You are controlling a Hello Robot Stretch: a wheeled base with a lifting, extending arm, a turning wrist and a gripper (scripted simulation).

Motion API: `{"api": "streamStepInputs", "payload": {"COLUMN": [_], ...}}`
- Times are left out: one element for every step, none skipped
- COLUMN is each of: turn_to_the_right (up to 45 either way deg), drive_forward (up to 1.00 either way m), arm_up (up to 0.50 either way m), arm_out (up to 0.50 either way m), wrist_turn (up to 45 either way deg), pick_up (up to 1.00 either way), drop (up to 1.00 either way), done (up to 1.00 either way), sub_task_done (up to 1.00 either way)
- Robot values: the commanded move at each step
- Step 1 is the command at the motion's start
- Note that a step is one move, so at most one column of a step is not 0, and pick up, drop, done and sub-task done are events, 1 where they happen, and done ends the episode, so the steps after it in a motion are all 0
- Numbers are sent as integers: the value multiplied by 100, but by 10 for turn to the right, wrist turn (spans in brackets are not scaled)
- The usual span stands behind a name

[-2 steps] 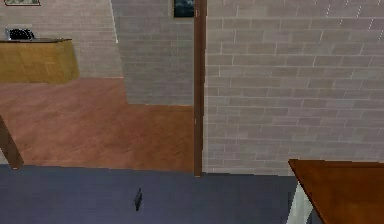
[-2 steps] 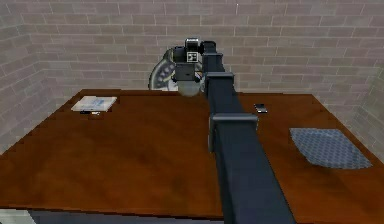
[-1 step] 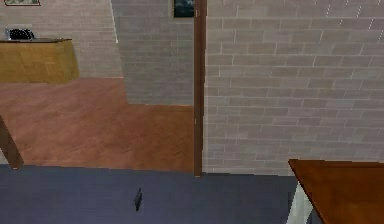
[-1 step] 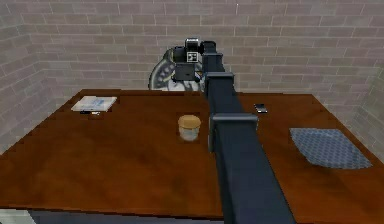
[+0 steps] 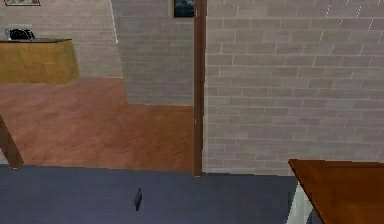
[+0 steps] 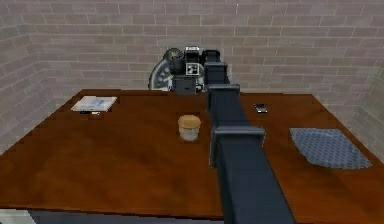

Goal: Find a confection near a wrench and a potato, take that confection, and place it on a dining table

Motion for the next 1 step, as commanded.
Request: {"api": "streamStepInputs", "payload": {"turn_to_the_right": [0], "drive_forward": [0], "arm_up": [0], "arm_out": [0], "wrist_turn": [0], "pick_up": [0], "drop": [0], "done": [100], "sub_task_done": [0]}}
